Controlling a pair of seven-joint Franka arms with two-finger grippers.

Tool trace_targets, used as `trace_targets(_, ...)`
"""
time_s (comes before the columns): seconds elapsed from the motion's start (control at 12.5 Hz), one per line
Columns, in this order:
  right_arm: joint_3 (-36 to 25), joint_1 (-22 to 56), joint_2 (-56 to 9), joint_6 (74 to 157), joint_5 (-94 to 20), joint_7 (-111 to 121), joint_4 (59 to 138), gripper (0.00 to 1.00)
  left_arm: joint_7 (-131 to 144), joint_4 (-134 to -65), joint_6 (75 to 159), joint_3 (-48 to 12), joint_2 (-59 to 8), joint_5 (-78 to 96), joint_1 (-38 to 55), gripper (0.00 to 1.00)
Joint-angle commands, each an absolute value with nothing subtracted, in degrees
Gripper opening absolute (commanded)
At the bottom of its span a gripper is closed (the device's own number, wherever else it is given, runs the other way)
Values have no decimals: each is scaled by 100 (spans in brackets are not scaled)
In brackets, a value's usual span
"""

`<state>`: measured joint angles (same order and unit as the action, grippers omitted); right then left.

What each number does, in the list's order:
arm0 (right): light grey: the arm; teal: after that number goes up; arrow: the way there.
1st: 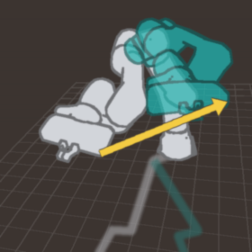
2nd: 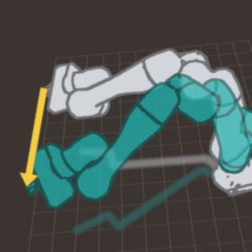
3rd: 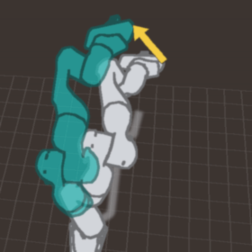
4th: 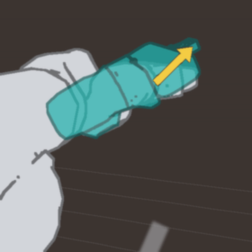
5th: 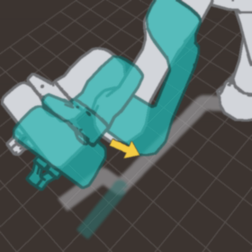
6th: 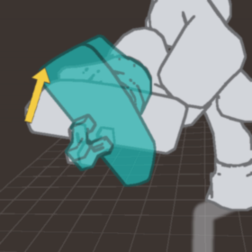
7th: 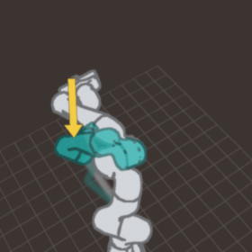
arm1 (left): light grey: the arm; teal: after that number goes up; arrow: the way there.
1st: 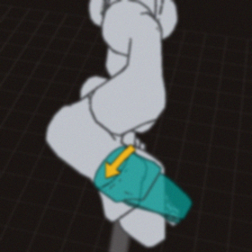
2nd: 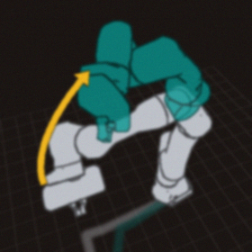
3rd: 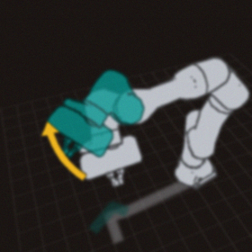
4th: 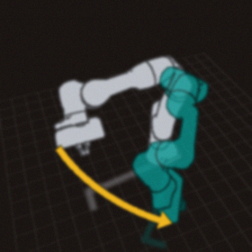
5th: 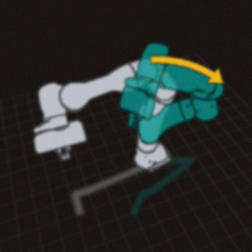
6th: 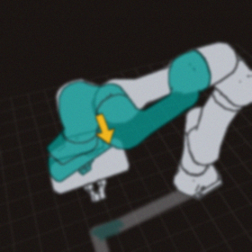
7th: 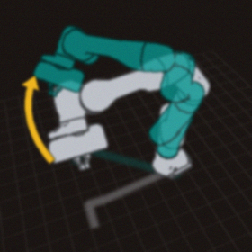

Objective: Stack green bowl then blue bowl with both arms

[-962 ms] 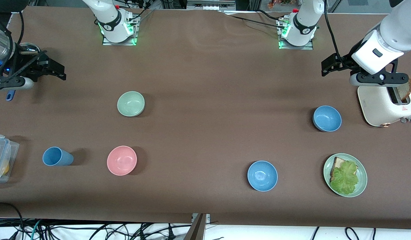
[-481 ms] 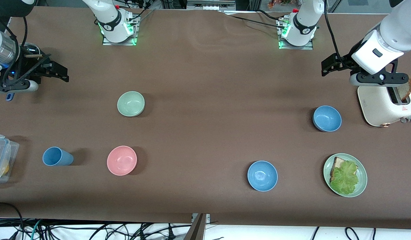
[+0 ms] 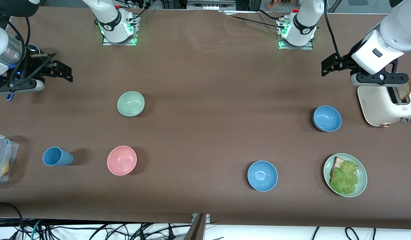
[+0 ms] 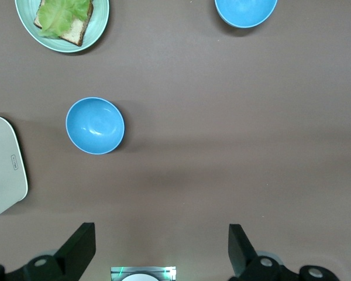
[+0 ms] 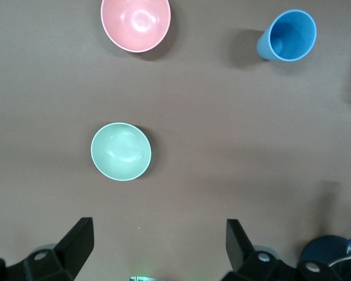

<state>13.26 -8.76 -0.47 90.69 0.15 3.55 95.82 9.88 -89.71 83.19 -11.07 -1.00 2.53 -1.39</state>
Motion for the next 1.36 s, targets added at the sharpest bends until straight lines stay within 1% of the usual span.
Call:
trace_targets(0.0,1336,-896,62,9149,35,545,9686,100,870,-8930,8253,-1116,-70,290,-167,100)
trace_targets(0.4,1336,-896,44,9211,18,527,9790,100,870,-8921,8227,-1125,-70,290,-158,100)
trace_targets(0.48,1336,-896,27,9498,9,519,10069,100,870,-8921,8227,-1116,-70,290,-158,100)
trace_targets(0.56,1336,-896,26,10014,9,449,10516,100,870,-8912,8227,-1125,-79,290,-158,100)
trace_targets(0.72,1353,-896,0,11296,0,352,11491,100,870,-8912,8227,-1125,-79,290,-158,100)
trace_targets(0.96,1555,-888,-201,13177,0,-51,12810,100,870,-8912,8218,-1125,-79,290,-158,100)
trace_targets(1.04,1677,-888,-280,13662,0,-279,13145,100,870,-8912,8218,-1125,-79,290,-123,100)
trace_targets(1.12,1801,-888,-412,14015,0,-499,13349,100,879,-8921,8200,-1134,-70,290,-106,100)
trace_targets(1.28,1881,-870,-789,14395,0,-685,13412,100,870,-8912,8191,-1134,-70,290,-105,100)
